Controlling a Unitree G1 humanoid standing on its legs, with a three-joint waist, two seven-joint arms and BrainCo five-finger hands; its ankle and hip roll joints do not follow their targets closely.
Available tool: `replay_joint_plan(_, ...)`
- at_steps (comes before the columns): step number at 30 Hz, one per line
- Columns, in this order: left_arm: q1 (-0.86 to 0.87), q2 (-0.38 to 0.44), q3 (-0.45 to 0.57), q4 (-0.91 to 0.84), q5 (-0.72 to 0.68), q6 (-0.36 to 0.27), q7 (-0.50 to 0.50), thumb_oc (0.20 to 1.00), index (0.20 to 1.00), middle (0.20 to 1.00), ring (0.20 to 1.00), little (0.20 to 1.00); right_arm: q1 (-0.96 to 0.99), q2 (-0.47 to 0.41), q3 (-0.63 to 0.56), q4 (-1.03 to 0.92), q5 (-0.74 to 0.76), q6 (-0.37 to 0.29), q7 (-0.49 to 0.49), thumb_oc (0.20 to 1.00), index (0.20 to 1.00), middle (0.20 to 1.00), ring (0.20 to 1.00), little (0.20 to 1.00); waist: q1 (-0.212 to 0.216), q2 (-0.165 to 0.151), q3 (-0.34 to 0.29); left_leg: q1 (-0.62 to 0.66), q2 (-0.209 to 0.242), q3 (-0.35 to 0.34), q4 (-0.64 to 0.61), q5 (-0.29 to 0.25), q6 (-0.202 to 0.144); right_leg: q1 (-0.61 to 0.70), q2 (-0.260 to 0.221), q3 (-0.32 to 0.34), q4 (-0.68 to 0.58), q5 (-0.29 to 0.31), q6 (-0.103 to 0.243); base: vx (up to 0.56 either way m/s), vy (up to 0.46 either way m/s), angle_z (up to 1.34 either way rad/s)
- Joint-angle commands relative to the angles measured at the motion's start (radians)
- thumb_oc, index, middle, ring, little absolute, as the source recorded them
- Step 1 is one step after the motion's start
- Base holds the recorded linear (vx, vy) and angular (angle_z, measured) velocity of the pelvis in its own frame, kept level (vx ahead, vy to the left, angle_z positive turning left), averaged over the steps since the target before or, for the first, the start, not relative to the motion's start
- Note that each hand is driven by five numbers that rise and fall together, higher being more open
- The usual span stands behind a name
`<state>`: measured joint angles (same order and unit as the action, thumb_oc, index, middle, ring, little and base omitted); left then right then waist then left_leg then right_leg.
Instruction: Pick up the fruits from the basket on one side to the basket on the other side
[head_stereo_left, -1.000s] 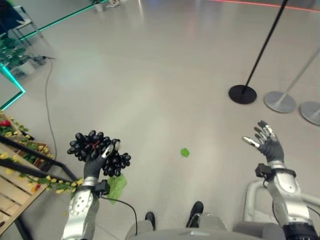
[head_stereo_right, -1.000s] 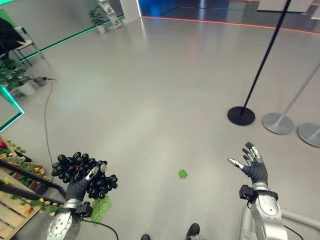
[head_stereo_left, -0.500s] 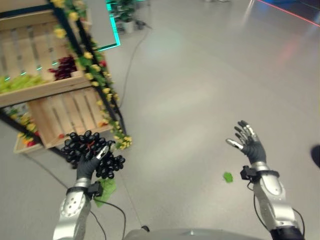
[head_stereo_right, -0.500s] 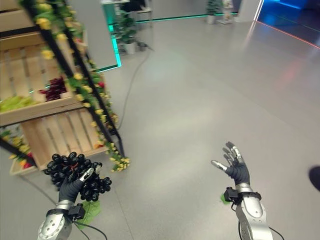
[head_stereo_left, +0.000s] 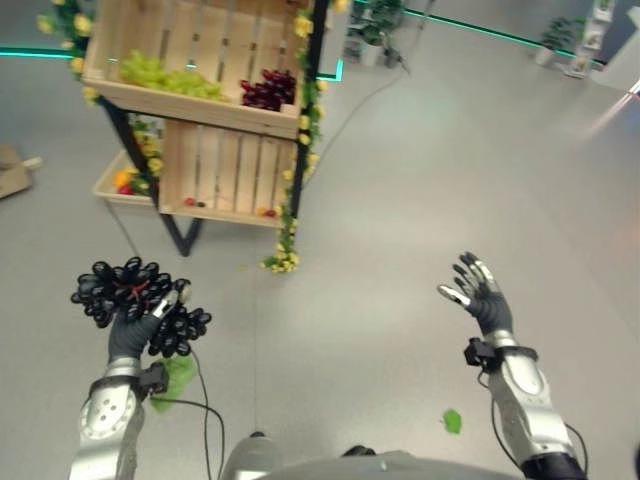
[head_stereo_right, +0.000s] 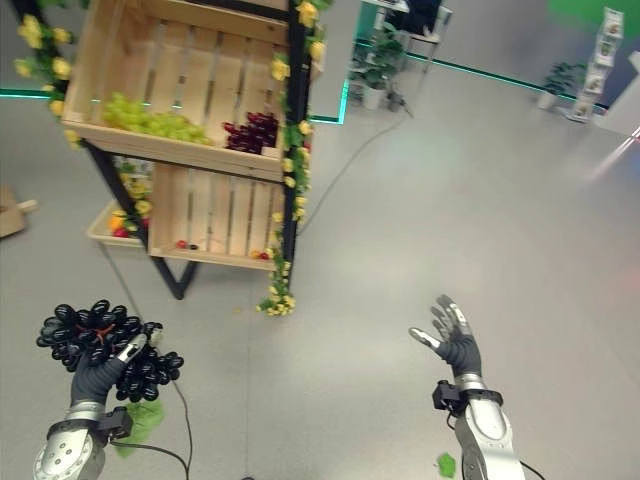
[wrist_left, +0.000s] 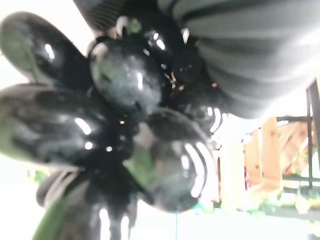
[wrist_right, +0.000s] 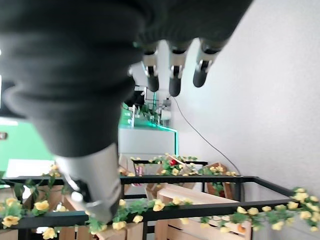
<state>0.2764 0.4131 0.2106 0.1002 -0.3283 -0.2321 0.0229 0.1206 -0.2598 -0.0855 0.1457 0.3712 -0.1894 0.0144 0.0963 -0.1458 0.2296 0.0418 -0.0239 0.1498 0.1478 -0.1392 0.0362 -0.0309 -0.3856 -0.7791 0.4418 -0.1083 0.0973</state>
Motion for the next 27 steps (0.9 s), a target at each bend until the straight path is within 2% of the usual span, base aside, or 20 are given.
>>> replay_joint_plan(1, -0.068, 0.021, -0.011, -0.091, 0.006, -0.080, 0.004, 0.200, 0.200, 0.200, 0.200, 0.200, -0.043, -0.020, -0.017, -0.051, 0.030, -0.048, -0.003, 1.000, 1.000, 1.000, 1.000, 1.000, -0.053, 0.031, -0.034, 0.042, -0.069, -0.075, -0.022, -0.021, -0.043, -0.152, 0.172, 0.130, -0.389, 0.324, 0.120, -0.02, 0.192, 0.64)
replay_joint_plan(2, -0.061, 0.014, -0.009, -0.096, 0.013, -0.082, 0.002, 0.200, 0.200, 0.200, 0.200, 0.200, -0.036, -0.018, -0.024, -0.039, 0.035, -0.049, -0.003, 1.000, 1.000, 1.000, 1.000, 1.000, -0.073, 0.051, -0.048, 0.057, -0.062, -0.103, -0.066, 0.000, -0.039, -0.160, 0.170, 0.160, -0.370, 0.335, 0.107, 0.07, 0.241, 0.72)
replay_joint_plan(7, -0.058, 0.013, 0.003, -0.101, 0.024, -0.078, 0.005, 0.200, 0.200, 0.200, 0.200, 0.200, -0.034, -0.022, -0.026, -0.026, 0.024, -0.040, -0.001, 1.000, 1.000, 1.000, 1.000, 1.000, -0.089, 0.052, -0.067, 0.089, -0.080, -0.133, -0.119, 0.018, -0.016, -0.171, 0.195, 0.164, -0.305, 0.329, 0.101, 0.08, 0.121, 0.20)
replay_joint_plan(8, -0.070, 0.007, -0.006, -0.104, 0.021, -0.074, 0.006, 0.200, 0.200, 0.200, 0.200, 0.200, -0.034, -0.031, -0.028, -0.014, 0.018, -0.038, 0.001, 1.000, 1.000, 1.000, 1.000, 1.000, -0.098, 0.049, -0.070, 0.095, -0.097, -0.167, -0.123, 0.016, -0.004, -0.197, 0.230, 0.196, -0.280, 0.317, 0.096, 0.11, 0.049, 0.06)
replay_joint_plan(9, -0.070, 0.002, -0.009, -0.101, 0.018, -0.072, 0.004, 0.200, 0.200, 0.200, 0.200, 0.200, -0.032, -0.033, -0.028, -0.011, 0.020, -0.035, 0.003, 1.000, 1.000, 1.000, 1.000, 1.000, -0.101, 0.051, -0.073, 0.101, -0.101, -0.177, -0.131, 0.015, 0.001, -0.210, 0.240, 0.198, -0.265, 0.315, 0.094, 0.11, 0.048, 0.00)
replay_joint_plan(13, -0.085, -0.004, -0.026, -0.093, 0.014, -0.070, 0.012, 0.200, 0.200, 0.200, 0.200, 0.200, -0.035, -0.045, -0.021, -0.010, 0.008, -0.032, 0.000, 1.000, 1.000, 1.000, 1.000, 1.000, -0.116, 0.061, -0.069, 0.109, -0.104, -0.215, -0.152, 0.021, 0.008, -0.258, 0.246, 0.208, -0.218, 0.313, 0.098, 0.11, -0.080, -0.07)
replay_joint_plan(14, -0.109, -0.011, -0.049, -0.074, 0.000, -0.072, 0.018, 0.200, 0.200, 0.200, 0.200, 0.200, -0.038, -0.056, -0.016, 0.000, -0.001, -0.030, -0.006, 1.000, 1.000, 1.000, 1.000, 1.000, -0.119, 0.062, -0.076, 0.115, -0.090, -0.238, -0.163, 0.013, -0.008, -0.227, 0.243, 0.264, -0.296, 0.258, 0.068, 0.16, -0.241, 0.54)
replay_joint_plan(15, -0.116, -0.020, -0.059, -0.069, -0.013, -0.073, 0.018, 0.200, 0.200, 0.200, 0.200, 0.200, -0.048, -0.066, -0.011, 0.000, -0.010, -0.030, -0.011, 1.000, 1.000, 1.000, 1.000, 1.000, -0.119, 0.079, -0.079, 0.122, -0.069, -0.235, -0.173, 0.008, -0.017, -0.221, 0.234, 0.289, -0.302, 0.237, 0.055, 0.22, -0.329, 0.84)
replay_joint_plan(17, -0.129, -0.026, -0.073, -0.058, -0.040, -0.076, 0.017, 0.200, 0.200, 0.200, 0.200, 0.200, -0.063, -0.075, -0.012, -0.009, -0.025, -0.031, -0.027, 1.000, 1.000, 1.000, 1.000, 1.000, -0.127, 0.098, -0.082, 0.119, -0.022, -0.231, -0.156, -0.007, -0.040, -0.227, 0.201, 0.364, -0.306, 0.223, 0.054, 0.24, -0.317, 0.81)
replay_joint_plan(18, -0.134, -0.028, -0.080, -0.058, -0.054, -0.079, 0.013, 0.200, 0.200, 0.200, 0.200, 0.200, -0.067, -0.079, -0.012, -0.010, -0.025, -0.031, -0.027, 1.000, 1.000, 1.000, 1.000, 1.000, -0.128, 0.108, -0.085, 0.130, 0.013, -0.224, -0.142, -0.032, -0.055, -0.220, 0.184, 0.398, -0.296, 0.213, 0.057, 0.29, -0.356, 0.51)
replay_joint_plan(20, -0.141, -0.029, -0.089, -0.053, -0.065, -0.080, 0.009, 0.200, 0.200, 0.200, 0.200, 0.200, -0.079, -0.088, -0.012, -0.011, -0.037, -0.030, -0.032, 1.000, 1.000, 1.000, 1.000, 1.000, -0.123, 0.109, -0.083, 0.119, 0.039, -0.220, -0.089, -0.050, -0.074, -0.203, 0.127, 0.419, -0.280, 0.222, 0.066, 0.30, -0.331, 0.34)
replay_joint_plan(21, -0.143, -0.030, -0.093, -0.049, -0.067, -0.083, 0.007, 0.200, 0.200, 0.200, 0.200, 0.200, -0.078, -0.094, -0.014, -0.015, -0.041, -0.032, -0.032, 1.000, 1.000, 1.000, 1.000, 1.000, -0.123, 0.113, -0.078, 0.121, 0.056, -0.216, -0.051, -0.055, -0.089, -0.176, 0.127, 0.434, -0.278, 0.206, 0.069, 0.20, -0.228, 0.22)
replay_joint_plan(22, -0.143, -0.030, -0.094, -0.049, -0.067, -0.083, 0.007, 0.200, 0.200, 0.200, 0.200, 0.200, -0.078, -0.093, -0.015, -0.015, -0.041, -0.032, -0.032, 1.000, 1.000, 1.000, 1.000, 1.000, -0.125, 0.109, -0.078, 0.118, 0.052, -0.218, -0.051, -0.051, -0.088, -0.175, 0.123, 0.433, -0.282, 0.211, 0.069, 0.27, -0.264, 0.20)
replay_joint_plan(24, -0.146, -0.043, -0.101, -0.052, -0.080, -0.088, 0.001, 0.200, 0.200, 0.200, 0.200, 0.200, -0.075, -0.115, -0.018, -0.019, -0.054, -0.031, -0.029, 1.000, 1.000, 1.000, 1.000, 1.000, -0.110, 0.113, -0.077, 0.079, 0.057, -0.214, 0.080, 0.020, -0.128, -0.097, 0.133, 0.415, -0.301, 0.199, 0.065, 0.22, -0.218, 0.28)
replay_joint_plan(25, -0.146, -0.043, -0.101, -0.053, -0.080, -0.088, 0.001, 0.200, 0.200, 0.200, 0.200, 0.200, -0.075, -0.115, -0.018, -0.019, -0.054, -0.031, -0.029, 1.000, 1.000, 1.000, 1.000, 1.000, -0.113, 0.110, -0.079, 0.074, 0.052, -0.217, 0.080, 0.025, -0.127, -0.098, 0.129, 0.413, -0.306, 0.204, 0.065, 0.17, -0.183, 0.20)
replay_joint_plan(26, -0.149, -0.041, -0.106, -0.055, -0.088, -0.088, -0.003, 0.200, 0.200, 0.200, 0.200, 0.200, -0.069, -0.131, -0.027, -0.031, -0.055, -0.031, -0.026, 1.000, 1.000, 1.000, 1.000, 1.000, -0.111, 0.108, -0.073, 0.025, 0.048, -0.202, 0.180, 0.088, -0.158, -0.055, 0.115, 0.380, -0.313, 0.198, 0.057, 0.15, -0.141, 0.13)
replay_joint_plan(27, -0.151, -0.044, -0.112, -0.058, -0.094, -0.088, -0.006, 0.200, 0.200, 0.200, 0.200, 0.200, -0.067, -0.136, -0.033, -0.031, -0.056, -0.030, -0.031, 1.000, 1.000, 1.000, 1.000, 1.000, -0.112, 0.107, -0.071, 0.002, 0.062, -0.184, 0.182, 0.108, -0.167, -0.034, 0.109, 0.371, -0.324, 0.186, 0.055, 0.21, -0.186, 0.08)
